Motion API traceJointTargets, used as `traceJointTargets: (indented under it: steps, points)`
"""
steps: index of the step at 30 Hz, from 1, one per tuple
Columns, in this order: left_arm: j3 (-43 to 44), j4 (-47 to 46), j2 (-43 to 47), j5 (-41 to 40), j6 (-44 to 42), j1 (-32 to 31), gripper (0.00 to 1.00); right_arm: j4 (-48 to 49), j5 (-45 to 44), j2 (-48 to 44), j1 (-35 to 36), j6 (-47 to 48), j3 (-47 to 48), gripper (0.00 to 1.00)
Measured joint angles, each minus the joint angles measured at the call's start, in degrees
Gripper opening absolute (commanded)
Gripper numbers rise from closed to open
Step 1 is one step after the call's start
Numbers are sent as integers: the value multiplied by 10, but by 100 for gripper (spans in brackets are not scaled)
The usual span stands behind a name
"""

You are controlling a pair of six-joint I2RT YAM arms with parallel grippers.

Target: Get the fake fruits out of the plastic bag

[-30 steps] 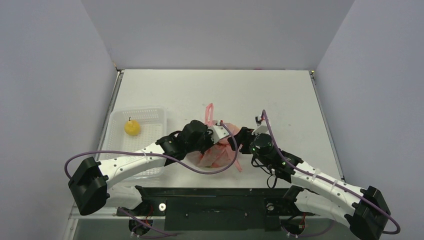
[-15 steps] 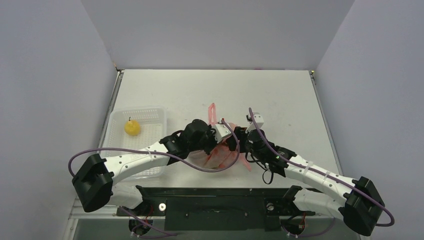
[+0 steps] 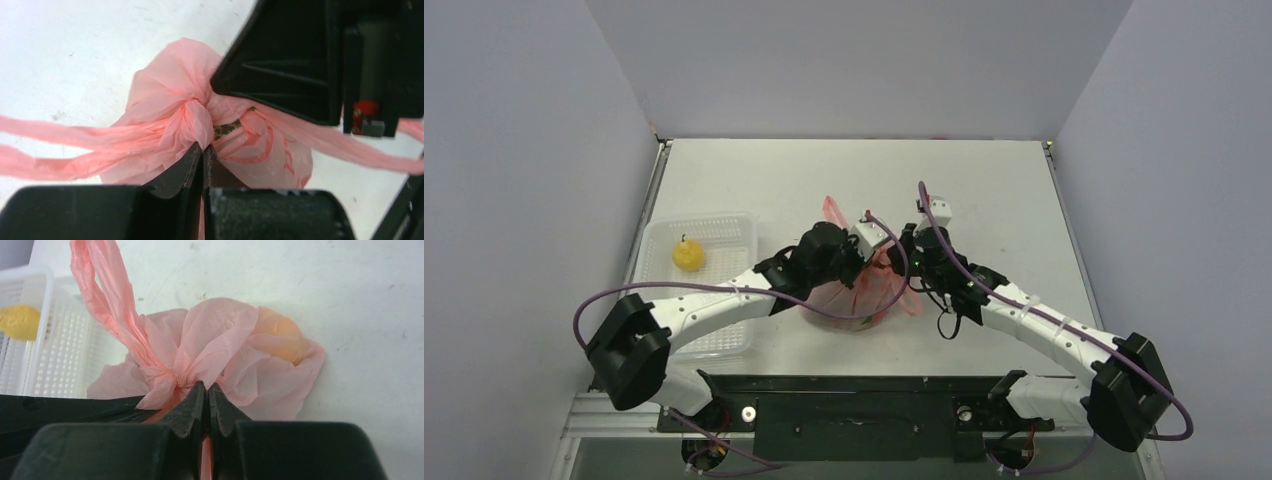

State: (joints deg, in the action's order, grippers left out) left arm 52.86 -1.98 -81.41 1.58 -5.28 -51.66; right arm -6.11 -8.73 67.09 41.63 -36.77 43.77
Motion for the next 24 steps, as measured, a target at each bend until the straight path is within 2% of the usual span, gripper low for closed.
traceJointTargets:
  steps: [7, 15, 24]
  points:
    - [165, -3, -142, -11, 45, 63, 0, 28, 50, 116, -122, -4, 105, 0]
    - [380, 24, -304, 6, 87, 122, 0, 59, 171, 272, -250, -24, 261, 0]
    - [474, 41, -394, 49, 185, 169, 0, 58, 270, 386, -324, -24, 351, 0]
